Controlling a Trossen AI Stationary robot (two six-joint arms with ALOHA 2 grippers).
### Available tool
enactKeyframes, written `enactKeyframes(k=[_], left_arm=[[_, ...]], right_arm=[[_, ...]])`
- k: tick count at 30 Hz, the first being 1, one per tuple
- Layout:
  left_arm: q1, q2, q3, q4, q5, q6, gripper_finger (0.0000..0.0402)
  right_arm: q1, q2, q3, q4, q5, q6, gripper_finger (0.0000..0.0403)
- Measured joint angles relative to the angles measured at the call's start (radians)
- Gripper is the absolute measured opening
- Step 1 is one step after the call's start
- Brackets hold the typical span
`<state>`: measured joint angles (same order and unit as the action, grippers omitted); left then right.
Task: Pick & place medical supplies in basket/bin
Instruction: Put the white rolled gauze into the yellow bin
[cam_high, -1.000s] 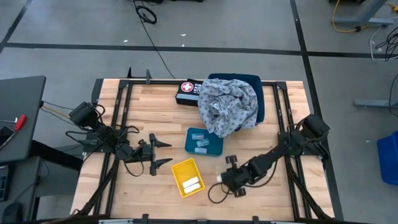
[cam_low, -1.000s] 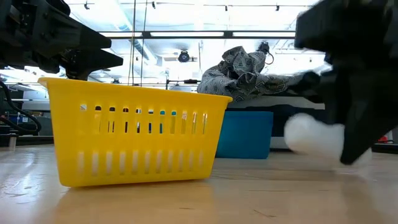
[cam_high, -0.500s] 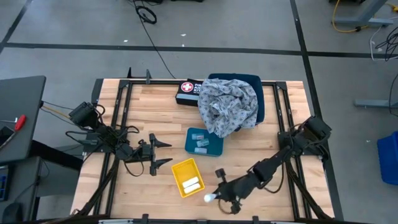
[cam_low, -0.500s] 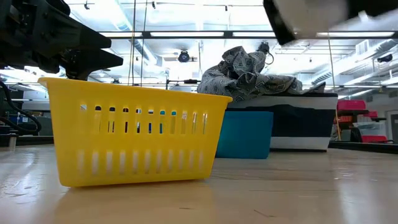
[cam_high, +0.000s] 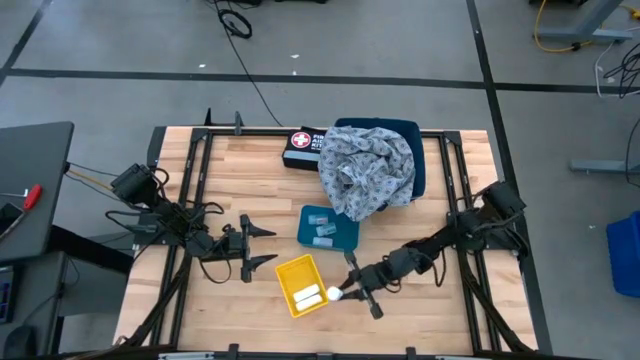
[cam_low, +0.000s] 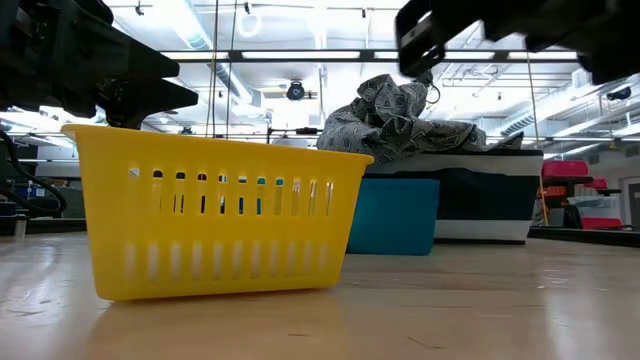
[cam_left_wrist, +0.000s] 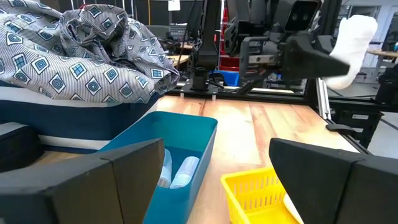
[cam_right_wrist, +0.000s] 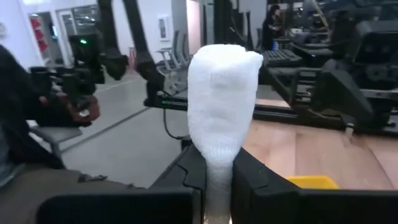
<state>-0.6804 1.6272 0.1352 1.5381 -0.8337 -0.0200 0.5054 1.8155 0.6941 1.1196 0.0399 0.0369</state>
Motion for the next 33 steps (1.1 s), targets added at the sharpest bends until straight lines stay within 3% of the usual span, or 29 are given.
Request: enactKeyframes(k=[6, 16, 27, 33], left_arm=[[0.008, 0.000, 0.001, 0.009, 0.004, 0.000, 0.0293], [0.008, 0.000, 0.001, 0.002, 0.005, -0.002, 0.0293], [0.007, 0.000, 0.001, -0.001, 0.004, -0.007, 0.0293], [0.008, 0.000, 0.001, -0.002, 0.003, -0.006, 0.0293]], right_arm=[[-0.037, 0.102, 0.141, -0.110, -0.032, 0.032, 0.0031], [-0.060, 0.248, 0.413, -0.513, -0.005, 0.056, 0.0031], [-0.113, 0.249, 0.484, -0.817, 0.009, 0.115, 0.0031], [-0.116, 0.249, 0.483, -0.849, 0.008, 0.131, 0.0031]])
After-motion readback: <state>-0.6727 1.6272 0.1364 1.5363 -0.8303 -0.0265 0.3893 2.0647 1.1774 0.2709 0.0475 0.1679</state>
